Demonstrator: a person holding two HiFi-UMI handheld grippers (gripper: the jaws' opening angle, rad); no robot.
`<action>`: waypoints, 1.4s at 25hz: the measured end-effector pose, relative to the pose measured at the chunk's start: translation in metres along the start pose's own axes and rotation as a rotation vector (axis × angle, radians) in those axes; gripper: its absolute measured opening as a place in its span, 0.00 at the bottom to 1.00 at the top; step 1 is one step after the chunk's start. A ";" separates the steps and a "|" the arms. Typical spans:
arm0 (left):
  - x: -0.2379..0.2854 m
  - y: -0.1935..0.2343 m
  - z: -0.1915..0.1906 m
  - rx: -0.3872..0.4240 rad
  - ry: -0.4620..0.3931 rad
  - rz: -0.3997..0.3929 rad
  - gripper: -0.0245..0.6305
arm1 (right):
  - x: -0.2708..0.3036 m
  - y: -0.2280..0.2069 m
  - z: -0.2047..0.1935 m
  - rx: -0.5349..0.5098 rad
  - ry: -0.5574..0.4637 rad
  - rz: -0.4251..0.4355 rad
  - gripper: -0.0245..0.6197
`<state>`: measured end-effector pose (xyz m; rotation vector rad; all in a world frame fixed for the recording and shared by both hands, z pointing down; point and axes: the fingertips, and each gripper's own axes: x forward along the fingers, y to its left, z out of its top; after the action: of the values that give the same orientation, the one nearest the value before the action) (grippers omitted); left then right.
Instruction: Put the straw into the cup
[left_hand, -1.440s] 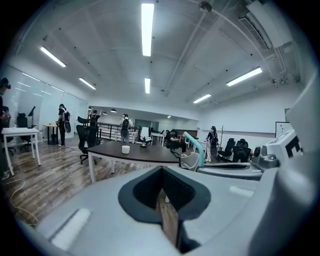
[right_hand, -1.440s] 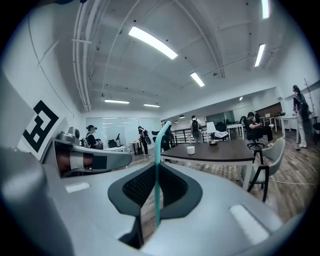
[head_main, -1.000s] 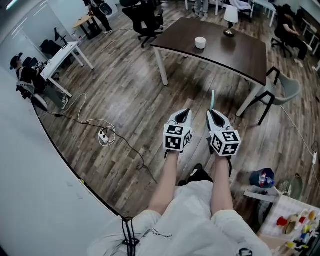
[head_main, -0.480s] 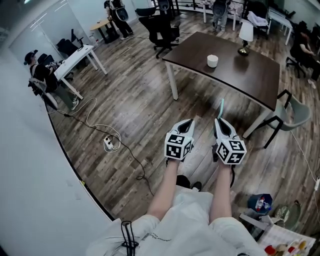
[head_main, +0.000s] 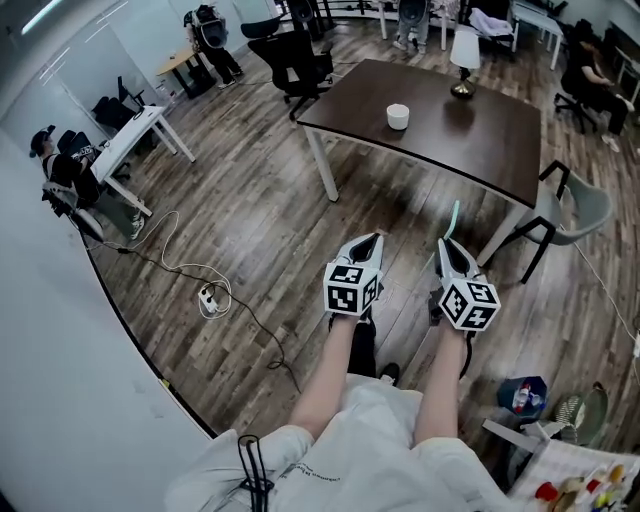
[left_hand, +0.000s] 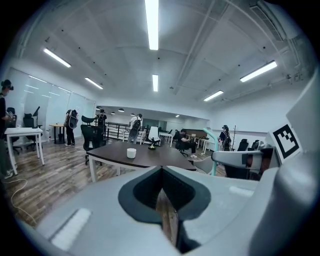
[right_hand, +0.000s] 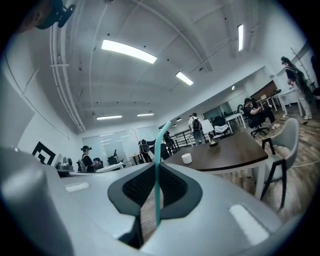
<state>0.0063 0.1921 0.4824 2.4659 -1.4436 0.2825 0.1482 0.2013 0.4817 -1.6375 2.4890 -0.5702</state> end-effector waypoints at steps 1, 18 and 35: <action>0.006 -0.004 0.001 0.004 0.002 -0.014 0.04 | 0.001 -0.007 0.004 0.003 -0.006 -0.011 0.11; 0.051 0.030 0.012 -0.020 0.013 0.005 0.04 | 0.053 -0.020 0.018 -0.040 0.023 0.041 0.11; 0.151 0.118 0.074 -0.033 0.005 0.012 0.04 | 0.190 -0.045 0.053 -0.026 0.043 0.078 0.11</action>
<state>-0.0218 -0.0113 0.4737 2.4290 -1.4502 0.2651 0.1237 0.0005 0.4707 -1.5451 2.5882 -0.5718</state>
